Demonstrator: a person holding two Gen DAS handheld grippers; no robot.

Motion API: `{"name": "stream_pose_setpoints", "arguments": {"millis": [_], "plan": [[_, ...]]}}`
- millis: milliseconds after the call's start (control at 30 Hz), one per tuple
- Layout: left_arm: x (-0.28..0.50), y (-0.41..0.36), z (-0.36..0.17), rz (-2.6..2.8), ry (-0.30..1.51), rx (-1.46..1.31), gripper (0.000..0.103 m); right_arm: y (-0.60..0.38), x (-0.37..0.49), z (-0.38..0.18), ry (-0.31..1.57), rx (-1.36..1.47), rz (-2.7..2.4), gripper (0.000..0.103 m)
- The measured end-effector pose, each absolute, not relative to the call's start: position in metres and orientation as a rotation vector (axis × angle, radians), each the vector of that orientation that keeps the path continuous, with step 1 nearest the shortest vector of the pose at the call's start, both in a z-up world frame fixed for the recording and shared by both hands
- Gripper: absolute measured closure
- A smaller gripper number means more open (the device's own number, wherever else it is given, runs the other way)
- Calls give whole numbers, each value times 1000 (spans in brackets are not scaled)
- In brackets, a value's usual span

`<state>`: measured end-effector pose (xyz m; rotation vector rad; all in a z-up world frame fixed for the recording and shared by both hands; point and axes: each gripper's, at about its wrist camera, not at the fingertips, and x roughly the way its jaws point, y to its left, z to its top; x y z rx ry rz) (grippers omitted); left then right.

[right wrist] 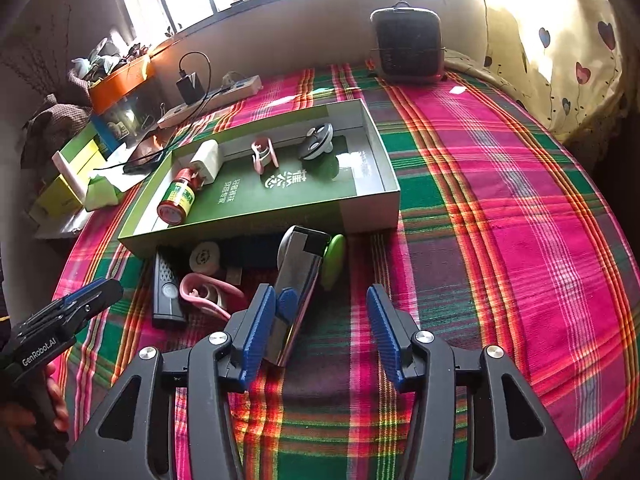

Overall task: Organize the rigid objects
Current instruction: 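Withdraw both open grippers from the tray toward the items in front of it, then close the right gripper on the silver-black lighter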

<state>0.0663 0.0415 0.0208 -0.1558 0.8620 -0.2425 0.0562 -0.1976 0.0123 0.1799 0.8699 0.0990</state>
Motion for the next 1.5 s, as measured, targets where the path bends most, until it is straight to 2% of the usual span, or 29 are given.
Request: {"name": "stream_pose_setpoints", "arguments": {"millis": [467, 533, 667, 833, 1500], "plan": [[70, 36, 15, -271, 894, -148, 62, -187, 62, 3, 888, 143, 44, 54], [71, 34, 16, -271, 896, -146, 62, -189, 60, 4, 885, 142, 38, 57], [73, 29, 16, -276, 902, -146, 62, -192, 57, 4, 879, 145, 41, 75], [75, 22, 16, -276, 910, -147, 62, -194, 54, 5, 873, 143, 68, 79], [77, -12, 24, -294, 899, -128, 61, -236, 38, 9, 837, 143, 29, 79]]}}
